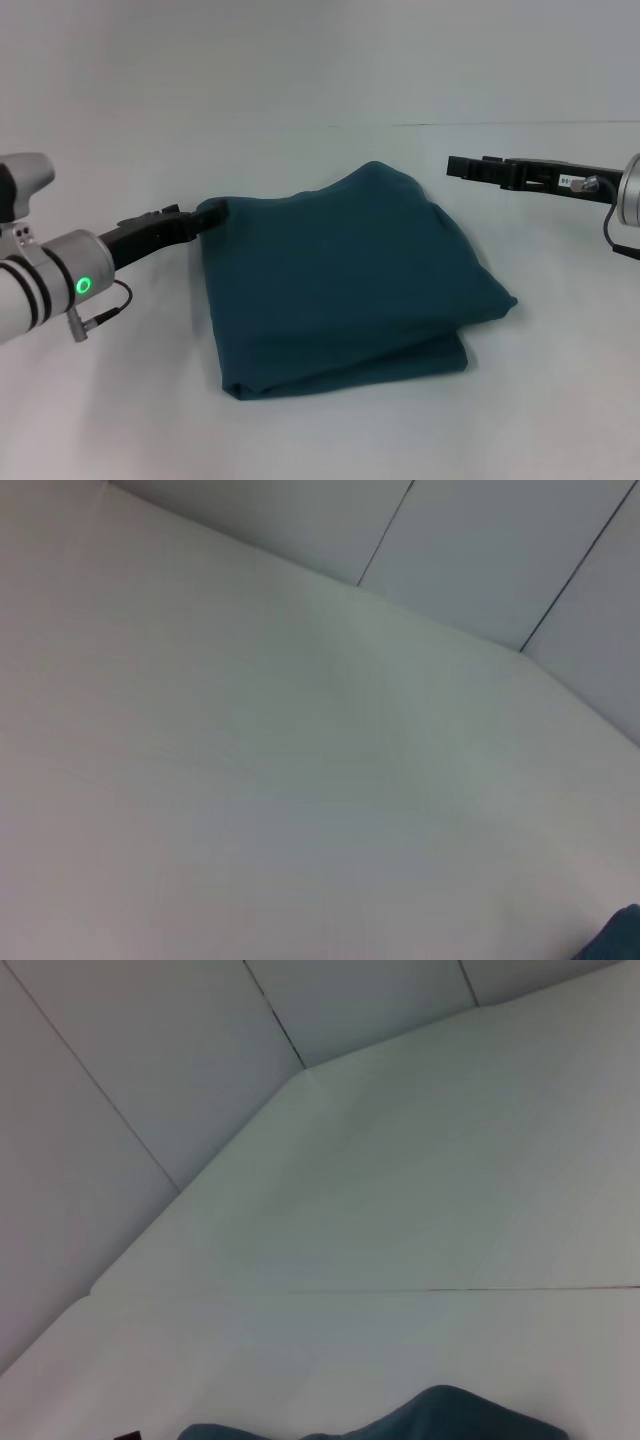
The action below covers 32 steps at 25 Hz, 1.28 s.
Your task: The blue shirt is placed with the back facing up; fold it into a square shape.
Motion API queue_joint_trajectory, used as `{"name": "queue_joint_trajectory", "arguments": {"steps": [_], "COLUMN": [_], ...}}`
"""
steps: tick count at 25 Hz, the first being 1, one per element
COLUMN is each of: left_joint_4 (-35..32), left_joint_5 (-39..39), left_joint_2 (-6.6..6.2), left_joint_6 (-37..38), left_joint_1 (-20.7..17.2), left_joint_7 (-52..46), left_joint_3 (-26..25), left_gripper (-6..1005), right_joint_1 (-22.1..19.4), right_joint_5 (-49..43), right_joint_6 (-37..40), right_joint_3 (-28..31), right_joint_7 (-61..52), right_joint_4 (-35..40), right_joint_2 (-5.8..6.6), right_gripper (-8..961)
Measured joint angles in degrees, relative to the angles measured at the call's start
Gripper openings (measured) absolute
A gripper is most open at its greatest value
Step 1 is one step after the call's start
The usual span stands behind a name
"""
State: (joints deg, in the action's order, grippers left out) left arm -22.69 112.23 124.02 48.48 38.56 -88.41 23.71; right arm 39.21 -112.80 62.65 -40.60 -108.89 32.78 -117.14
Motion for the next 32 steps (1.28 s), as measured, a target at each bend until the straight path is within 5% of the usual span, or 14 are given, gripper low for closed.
{"name": "queue_joint_trajectory", "arguments": {"steps": [26, 32], "left_joint_4": [2.88, 2.51], "left_joint_5": [0.01, 0.09], "left_joint_2": [0.08, 0.09], "left_joint_6": [-1.7, -1.6], "left_joint_1": [2.05, 2.04], "left_joint_7": [1.74, 1.72], "left_joint_3": [3.25, 3.27], "left_gripper": [856, 628], "right_joint_1": [0.25, 0.25], "right_joint_5": [0.13, 0.13], "right_joint_6": [-1.14, -1.23], "right_joint_3": [-0.01, -0.01], "right_joint_7": [0.0, -0.01], "right_joint_4": [-0.63, -0.7], "right_joint_2": [-0.38, -0.49], "right_gripper": [747, 747]}}
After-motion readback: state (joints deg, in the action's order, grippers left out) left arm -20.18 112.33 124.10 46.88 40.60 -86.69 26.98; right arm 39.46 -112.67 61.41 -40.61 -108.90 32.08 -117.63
